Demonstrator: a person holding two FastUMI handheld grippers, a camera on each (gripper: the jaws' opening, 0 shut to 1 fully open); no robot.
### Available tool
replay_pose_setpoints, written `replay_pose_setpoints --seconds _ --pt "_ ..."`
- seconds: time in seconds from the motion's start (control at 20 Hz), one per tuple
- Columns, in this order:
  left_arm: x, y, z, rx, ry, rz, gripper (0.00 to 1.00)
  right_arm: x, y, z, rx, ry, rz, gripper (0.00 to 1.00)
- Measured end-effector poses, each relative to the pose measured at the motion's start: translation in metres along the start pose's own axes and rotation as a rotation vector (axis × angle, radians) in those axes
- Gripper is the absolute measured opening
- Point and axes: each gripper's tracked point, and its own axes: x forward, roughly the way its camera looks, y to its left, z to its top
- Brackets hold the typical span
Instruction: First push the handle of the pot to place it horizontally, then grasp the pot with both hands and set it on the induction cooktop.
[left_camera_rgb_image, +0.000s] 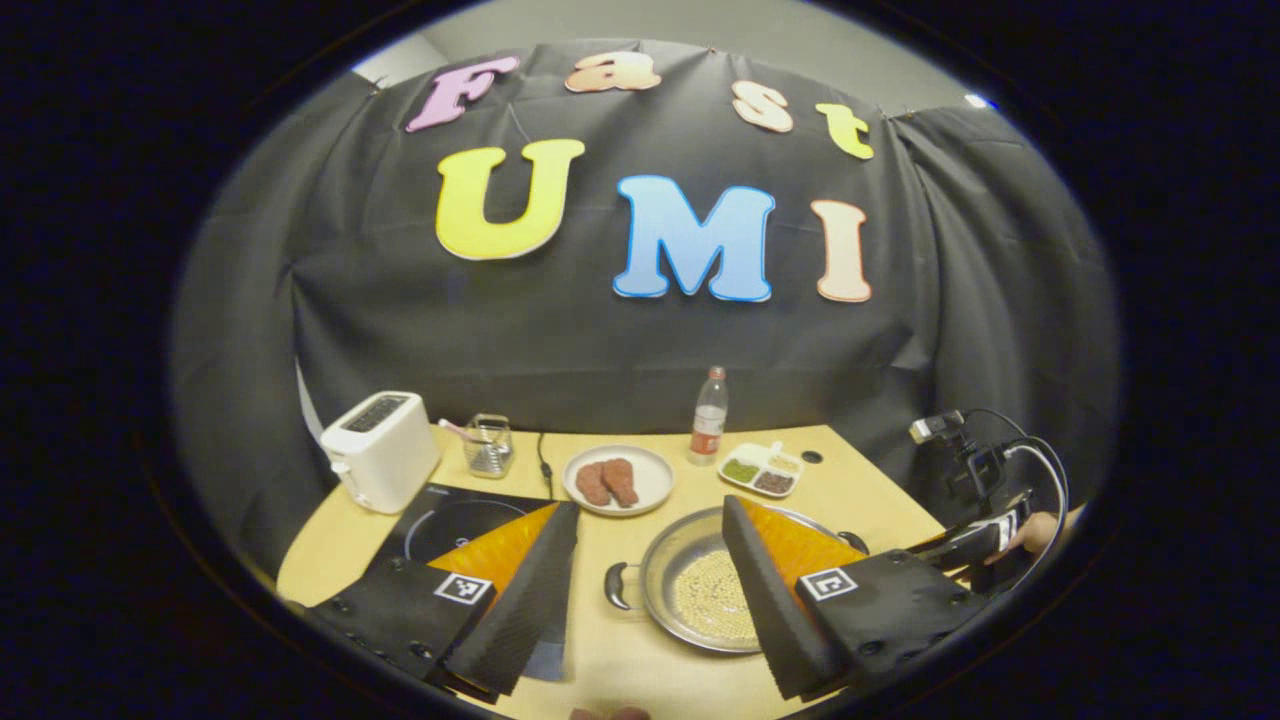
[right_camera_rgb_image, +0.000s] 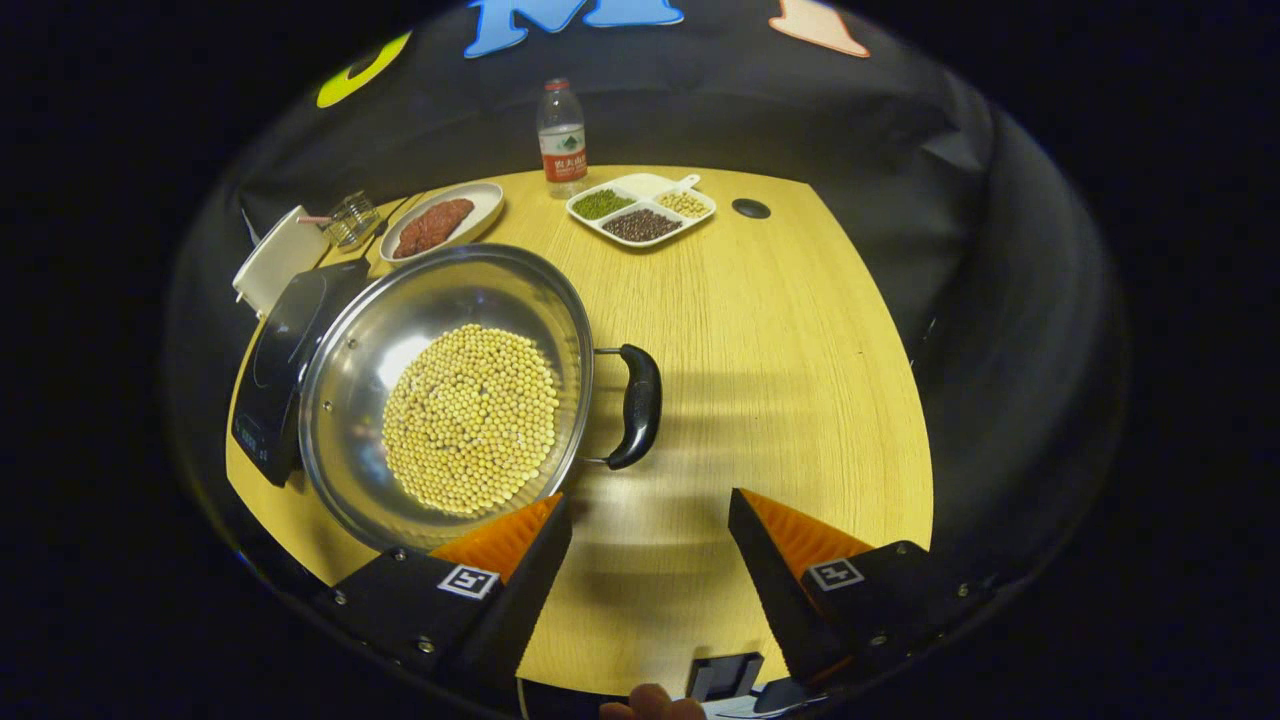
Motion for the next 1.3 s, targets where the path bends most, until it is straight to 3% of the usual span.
replay_pose_setpoints --seconds 0.35,0.65,0.8,0.85,1.0,1.05,1.1,1.2,1.3 --pt "0.065 0.016 -0.078 -0.033 0.202 -0.122 0.99 -0.018 0.03 0.023 0.07 -0.171 -0.004 0.96" --pt "0.12 0.031 -0.13 -0.012 0.287 -0.066 0.94 0.014 0.03 0.051 0.101 -0.271 0.012 0.96" --pt "0.137 0.036 -0.156 -0.013 0.316 -0.035 0.97 0.033 0.016 0.056 0.128 -0.306 -0.004 0.96" --pt "0.14 0.038 -0.164 -0.012 0.331 -0.028 0.94 0.042 0.015 0.054 0.136 -0.3 -0.002 0.96" --pt "0.151 0.037 -0.178 -0.009 0.346 -0.009 0.99 0.063 0.011 0.048 0.158 -0.274 0.003 0.96" --pt "0.153 0.038 -0.183 -0.006 0.352 -0.002 0.94 0.069 0.011 0.046 0.171 -0.27 0.005 0.96" --pt "0.154 0.039 -0.189 -0.006 0.358 0.005 0.99 0.075 0.011 0.045 0.182 -0.268 0.01 0.96" --pt "0.157 0.037 -0.199 -0.014 0.374 0.01 0.99 0.086 0.007 0.039 0.189 -0.257 -0.004 0.96" --pt "0.16 0.038 -0.207 -0.011 0.38 0.017 0.94 0.094 0.008 0.035 0.193 -0.249 -0.011 0.96"
